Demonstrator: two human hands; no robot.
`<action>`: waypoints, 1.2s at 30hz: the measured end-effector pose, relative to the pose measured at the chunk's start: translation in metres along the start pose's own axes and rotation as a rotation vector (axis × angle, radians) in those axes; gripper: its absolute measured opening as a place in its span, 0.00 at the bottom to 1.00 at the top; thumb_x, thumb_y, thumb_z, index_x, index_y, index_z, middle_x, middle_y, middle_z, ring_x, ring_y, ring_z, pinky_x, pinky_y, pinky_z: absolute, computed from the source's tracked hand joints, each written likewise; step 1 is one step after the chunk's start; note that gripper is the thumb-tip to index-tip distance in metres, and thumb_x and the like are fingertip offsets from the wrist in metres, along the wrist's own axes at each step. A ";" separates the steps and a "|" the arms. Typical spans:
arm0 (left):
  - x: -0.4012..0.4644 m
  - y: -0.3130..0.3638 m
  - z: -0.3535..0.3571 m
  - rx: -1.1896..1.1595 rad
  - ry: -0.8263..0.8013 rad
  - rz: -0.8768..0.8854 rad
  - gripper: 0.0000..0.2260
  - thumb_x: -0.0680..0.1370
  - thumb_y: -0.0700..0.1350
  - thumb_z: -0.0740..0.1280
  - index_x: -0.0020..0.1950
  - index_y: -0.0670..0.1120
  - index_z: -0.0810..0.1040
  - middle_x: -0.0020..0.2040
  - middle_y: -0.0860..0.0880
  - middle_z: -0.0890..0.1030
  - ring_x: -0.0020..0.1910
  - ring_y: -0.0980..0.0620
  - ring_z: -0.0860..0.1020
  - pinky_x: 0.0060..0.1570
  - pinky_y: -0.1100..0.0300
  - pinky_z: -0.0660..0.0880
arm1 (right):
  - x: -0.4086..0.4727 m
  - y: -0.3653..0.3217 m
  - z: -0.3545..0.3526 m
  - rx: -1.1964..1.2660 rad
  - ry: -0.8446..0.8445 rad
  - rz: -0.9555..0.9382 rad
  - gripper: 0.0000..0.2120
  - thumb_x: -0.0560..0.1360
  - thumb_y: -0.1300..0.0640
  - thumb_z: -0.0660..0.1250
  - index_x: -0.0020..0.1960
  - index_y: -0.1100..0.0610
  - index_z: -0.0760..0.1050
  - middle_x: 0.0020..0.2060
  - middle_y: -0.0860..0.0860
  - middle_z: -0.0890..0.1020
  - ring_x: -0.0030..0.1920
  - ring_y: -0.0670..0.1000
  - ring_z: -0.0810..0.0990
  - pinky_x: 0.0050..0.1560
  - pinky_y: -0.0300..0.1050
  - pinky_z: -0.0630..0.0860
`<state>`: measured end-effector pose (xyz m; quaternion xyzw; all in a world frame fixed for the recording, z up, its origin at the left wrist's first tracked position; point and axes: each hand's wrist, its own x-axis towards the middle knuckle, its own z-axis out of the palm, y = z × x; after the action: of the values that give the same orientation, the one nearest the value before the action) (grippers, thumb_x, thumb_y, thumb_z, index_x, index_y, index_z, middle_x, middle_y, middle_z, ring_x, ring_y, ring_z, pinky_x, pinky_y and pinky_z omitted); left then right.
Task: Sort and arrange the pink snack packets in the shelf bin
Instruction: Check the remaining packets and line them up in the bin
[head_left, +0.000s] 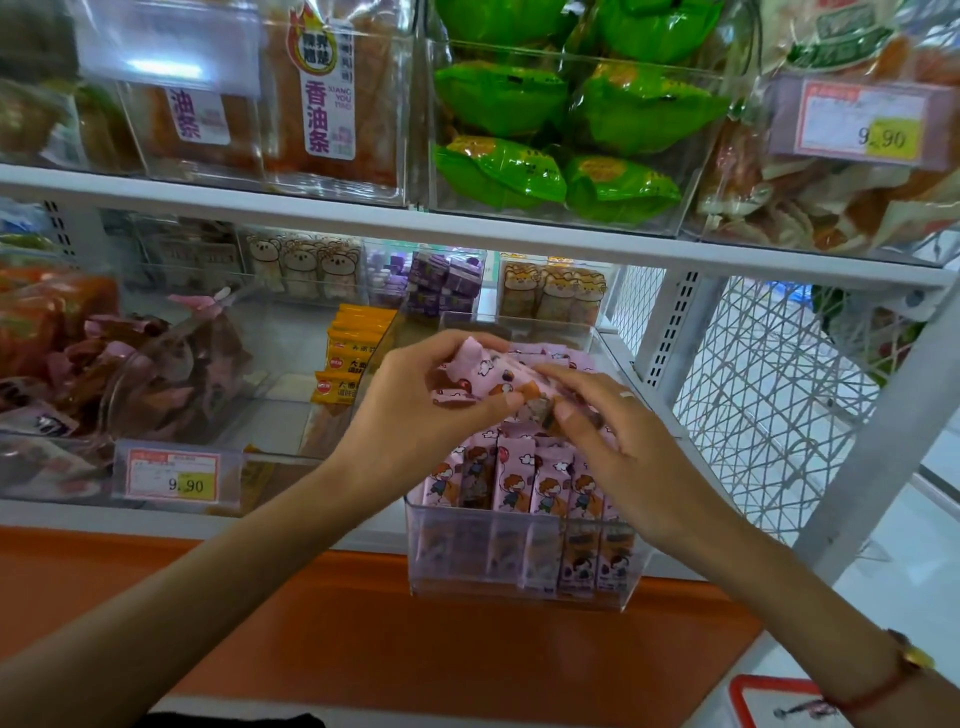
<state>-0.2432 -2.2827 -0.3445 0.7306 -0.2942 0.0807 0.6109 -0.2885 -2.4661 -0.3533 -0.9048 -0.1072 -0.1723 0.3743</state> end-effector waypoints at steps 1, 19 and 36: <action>-0.001 -0.001 0.000 0.003 0.061 0.027 0.16 0.68 0.49 0.73 0.54 0.53 0.78 0.46 0.56 0.84 0.46 0.59 0.83 0.42 0.66 0.79 | 0.000 0.004 0.001 -0.057 -0.005 0.009 0.24 0.79 0.48 0.58 0.74 0.42 0.57 0.69 0.46 0.67 0.63 0.41 0.67 0.61 0.36 0.64; 0.111 -0.039 0.030 0.649 -0.067 -0.003 0.18 0.69 0.44 0.77 0.58 0.48 0.80 0.57 0.49 0.82 0.54 0.51 0.79 0.52 0.59 0.76 | -0.009 0.020 0.004 -0.518 -0.151 -0.133 0.20 0.81 0.54 0.55 0.73 0.48 0.62 0.71 0.45 0.66 0.71 0.44 0.59 0.69 0.37 0.50; 0.135 -0.071 0.048 1.013 -0.481 -0.126 0.17 0.82 0.54 0.58 0.57 0.45 0.81 0.50 0.46 0.81 0.44 0.51 0.75 0.52 0.57 0.71 | -0.001 0.050 -0.029 -0.483 0.150 0.102 0.15 0.81 0.52 0.53 0.67 0.52 0.63 0.41 0.46 0.80 0.34 0.43 0.77 0.29 0.36 0.65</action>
<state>-0.1074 -2.3672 -0.3512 0.9466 -0.3054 0.0066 0.1033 -0.2799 -2.5216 -0.3663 -0.9569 0.0110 -0.2404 0.1624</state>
